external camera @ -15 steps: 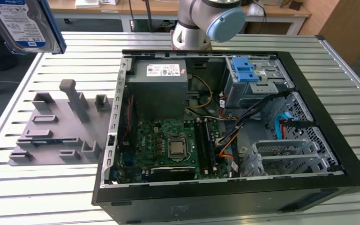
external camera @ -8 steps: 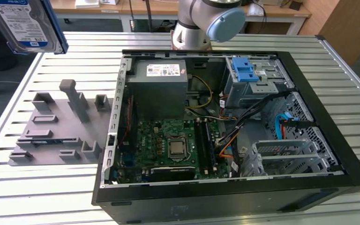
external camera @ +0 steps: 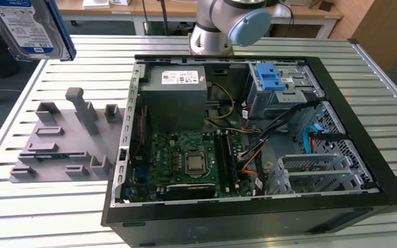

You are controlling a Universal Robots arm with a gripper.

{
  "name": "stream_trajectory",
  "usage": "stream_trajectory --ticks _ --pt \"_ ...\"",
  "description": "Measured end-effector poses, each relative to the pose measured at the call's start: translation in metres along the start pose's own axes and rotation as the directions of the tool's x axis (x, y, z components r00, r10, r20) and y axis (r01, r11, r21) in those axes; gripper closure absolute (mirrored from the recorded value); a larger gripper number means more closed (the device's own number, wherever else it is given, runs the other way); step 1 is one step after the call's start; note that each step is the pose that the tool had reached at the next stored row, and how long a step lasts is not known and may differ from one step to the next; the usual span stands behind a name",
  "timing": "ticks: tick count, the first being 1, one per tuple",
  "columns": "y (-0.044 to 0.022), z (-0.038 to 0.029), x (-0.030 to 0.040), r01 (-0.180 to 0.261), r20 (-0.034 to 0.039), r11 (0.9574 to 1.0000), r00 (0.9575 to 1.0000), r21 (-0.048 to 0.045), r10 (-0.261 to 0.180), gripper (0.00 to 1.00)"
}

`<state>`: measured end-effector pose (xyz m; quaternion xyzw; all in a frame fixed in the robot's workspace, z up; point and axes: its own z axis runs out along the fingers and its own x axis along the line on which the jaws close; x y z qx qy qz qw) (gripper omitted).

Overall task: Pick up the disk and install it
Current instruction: 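Pick up the disk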

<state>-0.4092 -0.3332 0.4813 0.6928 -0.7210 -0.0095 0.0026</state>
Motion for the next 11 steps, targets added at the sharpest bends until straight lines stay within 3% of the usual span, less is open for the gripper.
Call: stream_trajectory --ticks 11 --pt "-0.0003 0.0001 0.0025 0.000 0.0001 1.0000 1.0000 0.0000 0.000 0.64"
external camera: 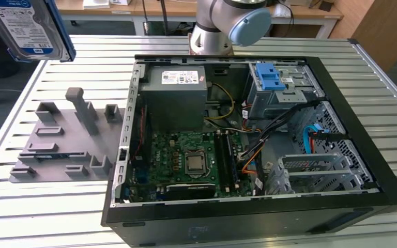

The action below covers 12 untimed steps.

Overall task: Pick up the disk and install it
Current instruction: 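Pick up the disk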

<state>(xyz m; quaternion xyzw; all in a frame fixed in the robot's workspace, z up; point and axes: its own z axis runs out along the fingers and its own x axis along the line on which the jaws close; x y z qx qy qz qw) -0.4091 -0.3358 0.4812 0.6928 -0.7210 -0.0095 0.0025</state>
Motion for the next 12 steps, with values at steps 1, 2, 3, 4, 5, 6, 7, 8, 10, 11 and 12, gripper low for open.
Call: stream_trajectory --ticks 1,2,3,4,5,6,7,8,10,11,12 --pt "0.0000 0.0000 0.0000 0.000 0.0000 1.0000 1.0000 0.0000 0.000 0.64" --pt "0.0000 0.0000 0.0000 0.000 0.0000 1.0000 1.0000 0.0000 0.000 0.64" --pt "0.0000 0.0000 0.0000 0.000 0.0000 1.0000 1.0000 0.0000 0.000 0.64" --pt "0.0000 0.0000 0.0000 0.000 0.0000 1.0000 1.0000 0.0002 0.000 0.64" --pt "0.0000 -0.0001 0.0000 0.000 0.0000 1.0000 1.0000 0.0006 0.000 0.64" --pt "0.0000 -0.0002 0.0000 0.000 0.0000 1.0000 1.0000 0.0009 0.000 0.64" --pt "0.0000 -0.0005 0.0000 0.000 -0.0001 1.0000 1.0000 0.0009 0.000 0.64" --pt "0.0000 -0.0011 0.0000 0.000 0.0000 1.0000 1.0000 0.0011 0.000 0.64" --pt "0.0001 -0.0034 0.0000 0.000 0.0000 1.0000 1.0000 0.0012 0.000 0.64" --pt "0.0001 -0.0045 0.0000 0.000 0.0000 1.0000 1.0000 0.0012 0.000 0.64" --pt "0.0001 -0.0051 0.0000 0.000 0.0001 1.0000 1.0000 0.0012 0.000 0.64"
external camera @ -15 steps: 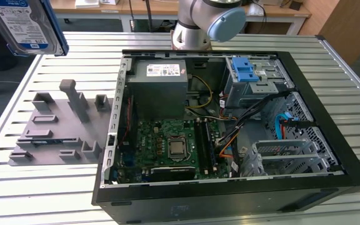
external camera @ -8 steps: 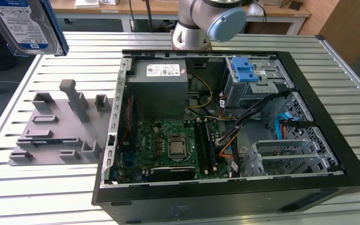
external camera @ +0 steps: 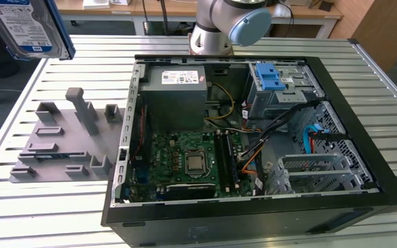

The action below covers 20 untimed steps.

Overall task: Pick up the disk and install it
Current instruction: 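Pick up the disk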

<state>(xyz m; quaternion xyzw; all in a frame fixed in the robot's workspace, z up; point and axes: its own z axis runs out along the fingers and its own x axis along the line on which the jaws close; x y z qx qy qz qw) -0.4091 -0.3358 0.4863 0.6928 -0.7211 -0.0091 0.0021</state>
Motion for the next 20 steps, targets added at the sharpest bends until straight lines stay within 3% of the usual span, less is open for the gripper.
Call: stream_trajectory --ticks 20 --pt "-0.0039 -0.0003 0.0029 0.000 0.0000 1.0000 1.0000 0.0010 0.000 0.64"
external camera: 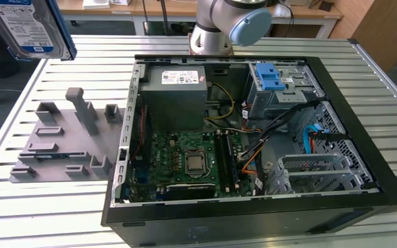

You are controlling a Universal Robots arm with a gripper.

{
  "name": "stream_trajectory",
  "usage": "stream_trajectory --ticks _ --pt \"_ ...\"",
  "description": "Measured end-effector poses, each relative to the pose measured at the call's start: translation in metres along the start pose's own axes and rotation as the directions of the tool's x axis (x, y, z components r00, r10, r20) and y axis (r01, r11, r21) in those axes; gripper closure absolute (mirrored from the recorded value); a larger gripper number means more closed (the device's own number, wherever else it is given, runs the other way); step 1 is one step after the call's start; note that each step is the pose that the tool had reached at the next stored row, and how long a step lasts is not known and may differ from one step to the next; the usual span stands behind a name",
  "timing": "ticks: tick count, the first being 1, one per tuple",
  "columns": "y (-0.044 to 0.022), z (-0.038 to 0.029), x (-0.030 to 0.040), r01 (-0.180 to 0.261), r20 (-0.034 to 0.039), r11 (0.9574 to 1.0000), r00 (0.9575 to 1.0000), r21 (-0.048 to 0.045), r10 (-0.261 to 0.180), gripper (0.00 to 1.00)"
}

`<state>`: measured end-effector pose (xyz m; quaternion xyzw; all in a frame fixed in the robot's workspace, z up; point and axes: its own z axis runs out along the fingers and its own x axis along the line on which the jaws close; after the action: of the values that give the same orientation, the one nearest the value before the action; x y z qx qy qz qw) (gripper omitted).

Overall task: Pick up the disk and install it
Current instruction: 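Pick up the disk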

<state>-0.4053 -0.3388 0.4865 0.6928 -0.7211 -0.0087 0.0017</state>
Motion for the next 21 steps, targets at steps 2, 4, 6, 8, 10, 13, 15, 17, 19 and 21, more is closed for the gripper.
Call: stream_trajectory --ticks 2,4,6,8,10,13,15,17,19,21 --pt "-0.0008 -0.0001 0.0000 0.000 0.0000 1.0000 1.0000 -0.0001 0.000 0.64" --pt "-0.0018 -0.0001 -0.0001 0.000 0.0000 1.0000 1.0000 -0.0001 0.000 0.64" --pt "-0.0030 0.0000 -0.0001 0.000 0.0000 1.0000 1.0000 0.0000 0.000 0.64" --pt "-0.0040 -0.0001 -0.0002 0.000 -0.0001 1.0000 1.0000 -0.0001 0.000 0.64" --pt "-0.0053 -0.0001 -0.0002 0.000 -0.0001 1.0000 1.0000 -0.0001 0.000 0.64" --pt "-0.0073 -0.0001 -0.0003 0.000 0.0000 1.0000 1.0000 -0.0001 0.000 0.64" --pt "-0.0087 -0.0002 -0.0003 0.000 -0.0001 1.0000 1.0000 -0.0002 0.000 0.64" --pt "-0.0100 -0.0002 -0.0004 0.000 0.0000 1.0000 1.0000 -0.0001 0.000 0.64" --pt "-0.0115 -0.0002 -0.0005 0.000 0.0000 1.0000 1.0000 -0.0001 0.000 0.64" --pt "-0.0131 -0.0002 -0.0005 0.000 0.0000 1.0000 1.0000 0.0000 0.000 0.64"
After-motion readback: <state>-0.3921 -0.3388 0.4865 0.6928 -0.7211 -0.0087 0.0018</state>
